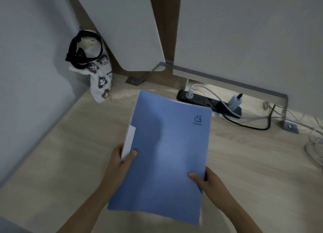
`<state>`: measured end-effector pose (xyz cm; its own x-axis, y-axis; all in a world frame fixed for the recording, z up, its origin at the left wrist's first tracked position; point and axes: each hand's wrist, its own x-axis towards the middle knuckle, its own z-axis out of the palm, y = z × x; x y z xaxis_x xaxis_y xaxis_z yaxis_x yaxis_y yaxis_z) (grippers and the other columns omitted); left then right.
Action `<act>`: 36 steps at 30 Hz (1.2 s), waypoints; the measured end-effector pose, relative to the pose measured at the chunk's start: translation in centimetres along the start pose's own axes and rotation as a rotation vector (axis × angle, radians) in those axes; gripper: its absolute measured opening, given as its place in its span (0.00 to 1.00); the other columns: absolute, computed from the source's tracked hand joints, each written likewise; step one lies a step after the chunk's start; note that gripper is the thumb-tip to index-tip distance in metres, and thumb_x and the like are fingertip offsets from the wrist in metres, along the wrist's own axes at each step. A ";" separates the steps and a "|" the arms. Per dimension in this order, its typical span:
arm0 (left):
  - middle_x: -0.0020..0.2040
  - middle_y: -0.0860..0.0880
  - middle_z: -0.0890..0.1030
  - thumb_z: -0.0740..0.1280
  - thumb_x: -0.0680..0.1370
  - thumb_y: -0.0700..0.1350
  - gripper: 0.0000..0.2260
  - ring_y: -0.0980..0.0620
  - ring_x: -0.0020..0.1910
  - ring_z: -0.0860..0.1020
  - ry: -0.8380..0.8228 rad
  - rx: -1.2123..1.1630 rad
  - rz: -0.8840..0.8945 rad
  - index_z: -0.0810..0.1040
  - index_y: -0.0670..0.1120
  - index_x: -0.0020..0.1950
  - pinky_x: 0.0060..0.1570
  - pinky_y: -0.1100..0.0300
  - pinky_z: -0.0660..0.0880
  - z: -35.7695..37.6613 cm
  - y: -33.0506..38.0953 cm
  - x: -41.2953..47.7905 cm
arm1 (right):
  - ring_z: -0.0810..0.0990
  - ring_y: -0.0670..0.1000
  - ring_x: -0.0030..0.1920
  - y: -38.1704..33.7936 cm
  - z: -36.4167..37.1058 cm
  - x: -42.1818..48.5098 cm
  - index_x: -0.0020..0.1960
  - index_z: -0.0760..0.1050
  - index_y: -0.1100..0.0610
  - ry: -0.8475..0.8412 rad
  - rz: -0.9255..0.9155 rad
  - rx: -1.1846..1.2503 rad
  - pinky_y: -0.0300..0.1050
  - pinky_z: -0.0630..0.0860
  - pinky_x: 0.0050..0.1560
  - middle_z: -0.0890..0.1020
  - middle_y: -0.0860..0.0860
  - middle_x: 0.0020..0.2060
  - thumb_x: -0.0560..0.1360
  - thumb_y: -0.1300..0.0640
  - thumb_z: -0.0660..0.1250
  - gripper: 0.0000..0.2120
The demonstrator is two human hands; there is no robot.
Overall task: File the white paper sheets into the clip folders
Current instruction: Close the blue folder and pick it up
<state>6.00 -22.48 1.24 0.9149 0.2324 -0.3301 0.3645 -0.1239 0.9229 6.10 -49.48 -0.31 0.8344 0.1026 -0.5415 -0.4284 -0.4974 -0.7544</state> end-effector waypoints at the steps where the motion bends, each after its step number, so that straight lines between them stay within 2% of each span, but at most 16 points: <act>1: 0.50 0.50 0.81 0.65 0.77 0.47 0.05 0.58 0.42 0.82 -0.008 -0.003 -0.024 0.75 0.51 0.52 0.37 0.64 0.79 -1.1 -0.1 1.0 | 0.80 0.45 0.51 -0.8 1.0 0.9 0.61 0.71 0.51 -0.037 0.019 0.018 0.38 0.77 0.46 0.80 0.45 0.55 0.73 0.45 0.66 0.19; 3: 0.51 0.47 0.82 0.66 0.76 0.48 0.09 0.52 0.46 0.83 -0.016 0.012 -0.073 0.76 0.48 0.54 0.42 0.59 0.80 -3.2 -0.4 3.1 | 0.80 0.46 0.53 -2.3 3.0 2.8 0.63 0.70 0.52 -0.106 0.040 0.060 0.39 0.77 0.47 0.79 0.46 0.58 0.73 0.44 0.65 0.22; 4: 0.50 0.48 0.82 0.66 0.77 0.47 0.07 0.52 0.46 0.83 -0.008 0.016 -0.094 0.76 0.48 0.53 0.42 0.59 0.79 -4.3 -0.7 4.4 | 0.80 0.46 0.53 -3.1 3.9 3.8 0.64 0.69 0.52 -0.132 0.051 0.072 0.37 0.77 0.47 0.79 0.46 0.58 0.73 0.44 0.65 0.22; 6: 0.47 0.51 0.81 0.64 0.78 0.44 0.03 0.58 0.41 0.82 -0.004 0.039 -0.109 0.76 0.50 0.50 0.36 0.68 0.78 -5.9 -0.8 6.6 | 0.80 0.43 0.51 -4.6 5.5 5.6 0.64 0.70 0.52 -0.158 0.043 0.069 0.31 0.75 0.41 0.79 0.46 0.57 0.74 0.46 0.64 0.20; 8: 0.47 0.50 0.80 0.63 0.78 0.44 0.06 0.57 0.41 0.81 -0.014 0.078 -0.135 0.75 0.47 0.53 0.34 0.70 0.76 -7.2 -0.4 9.0 | 0.79 0.40 0.46 -6.3 6.8 7.4 0.61 0.72 0.53 -0.159 0.045 0.080 0.27 0.72 0.34 0.80 0.47 0.55 0.75 0.48 0.64 0.17; 13: 0.53 0.46 0.81 0.63 0.78 0.50 0.15 0.48 0.49 0.80 -0.083 0.137 -0.209 0.75 0.42 0.60 0.52 0.53 0.76 -9.8 -0.2 14.7 | 0.78 0.39 0.40 -9.6 8.6 11.3 0.55 0.74 0.53 -0.165 0.096 0.127 0.26 0.72 0.30 0.79 0.45 0.46 0.76 0.51 0.63 0.09; 16: 0.56 0.45 0.80 0.63 0.77 0.52 0.19 0.46 0.51 0.80 -0.108 0.182 -0.219 0.73 0.42 0.63 0.50 0.54 0.76 -10.5 0.0 17.4 | 0.78 0.41 0.40 -10.6 9.3 13.2 0.53 0.75 0.53 -0.148 0.129 0.127 0.29 0.73 0.31 0.80 0.48 0.46 0.76 0.51 0.64 0.08; 19: 0.55 0.45 0.80 0.63 0.77 0.52 0.18 0.47 0.50 0.80 -0.128 0.201 -0.204 0.73 0.43 0.63 0.45 0.58 0.76 -10.8 0.1 19.6 | 0.79 0.49 0.38 -11.3 9.5 14.7 0.49 0.76 0.58 -0.138 0.184 0.104 0.38 0.75 0.35 0.81 0.54 0.45 0.75 0.50 0.65 0.11; 22: 0.53 0.48 0.80 0.64 0.76 0.53 0.17 0.50 0.48 0.80 -0.126 0.211 -0.202 0.73 0.44 0.61 0.45 0.58 0.75 -10.7 0.4 20.9 | 0.81 0.56 0.45 -11.8 9.1 15.9 0.51 0.78 0.63 -0.143 0.193 0.040 0.47 0.78 0.44 0.82 0.58 0.48 0.75 0.48 0.65 0.18; 23: 0.51 0.49 0.80 0.65 0.75 0.55 0.18 0.51 0.48 0.80 -0.122 0.212 -0.196 0.73 0.45 0.59 0.45 0.58 0.76 -10.7 0.3 21.2 | 0.81 0.56 0.46 -11.9 8.9 16.1 0.53 0.78 0.64 -0.147 0.191 0.016 0.48 0.78 0.46 0.82 0.59 0.50 0.75 0.47 0.65 0.19; 25: 0.52 0.47 0.80 0.66 0.68 0.64 0.27 0.49 0.49 0.80 -0.073 0.276 -0.162 0.75 0.46 0.57 0.49 0.52 0.78 -11.1 -0.4 21.7 | 0.81 0.54 0.42 -12.0 8.4 16.6 0.53 0.78 0.63 -0.184 0.187 -0.079 0.47 0.78 0.45 0.83 0.58 0.49 0.74 0.44 0.64 0.22; 27: 0.55 0.46 0.78 0.64 0.61 0.74 0.34 0.46 0.54 0.78 -0.034 0.393 -0.126 0.77 0.49 0.54 0.55 0.45 0.76 -11.9 -1.7 22.3 | 0.81 0.52 0.37 -12.1 7.9 16.7 0.48 0.78 0.61 -0.216 0.189 -0.244 0.45 0.77 0.45 0.85 0.57 0.43 0.73 0.38 0.61 0.25; 29: 0.58 0.46 0.76 0.63 0.59 0.76 0.36 0.46 0.56 0.76 -0.073 0.442 -0.100 0.76 0.51 0.54 0.57 0.43 0.75 -12.5 -2.5 22.5 | 0.83 0.53 0.38 -12.2 7.6 16.5 0.43 0.75 0.60 -0.122 0.176 -0.440 0.48 0.78 0.47 0.84 0.55 0.37 0.72 0.34 0.58 0.28; 31: 0.62 0.49 0.73 0.67 0.58 0.73 0.38 0.49 0.58 0.75 -0.132 0.393 -0.096 0.72 0.53 0.61 0.59 0.46 0.75 -12.4 -1.3 21.3 | 0.81 0.55 0.44 -12.5 7.6 15.5 0.51 0.70 0.59 0.062 0.123 -0.550 0.49 0.76 0.45 0.82 0.55 0.44 0.73 0.34 0.56 0.27; 33: 0.68 0.54 0.68 0.71 0.58 0.69 0.44 0.52 0.64 0.71 -0.214 0.401 -0.086 0.61 0.58 0.70 0.64 0.48 0.70 -12.2 0.4 19.6 | 0.77 0.55 0.56 -12.8 8.1 13.6 0.64 0.63 0.56 0.183 -0.009 -0.501 0.48 0.74 0.47 0.74 0.53 0.60 0.73 0.36 0.58 0.29; 36: 0.74 0.58 0.55 0.76 0.61 0.61 0.54 0.55 0.72 0.60 -0.381 0.619 -0.089 0.42 0.58 0.75 0.69 0.52 0.63 -12.9 0.6 17.0 | 0.57 0.53 0.74 -12.0 9.9 10.3 0.76 0.42 0.50 0.033 -0.149 -0.512 0.49 0.68 0.64 0.48 0.50 0.76 0.70 0.33 0.61 0.45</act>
<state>19.57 -6.20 -1.24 0.8330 -0.0710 -0.5486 0.3683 -0.6689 0.6457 16.40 -33.92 -0.52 0.8875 0.1806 -0.4240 -0.0878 -0.8369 -0.5403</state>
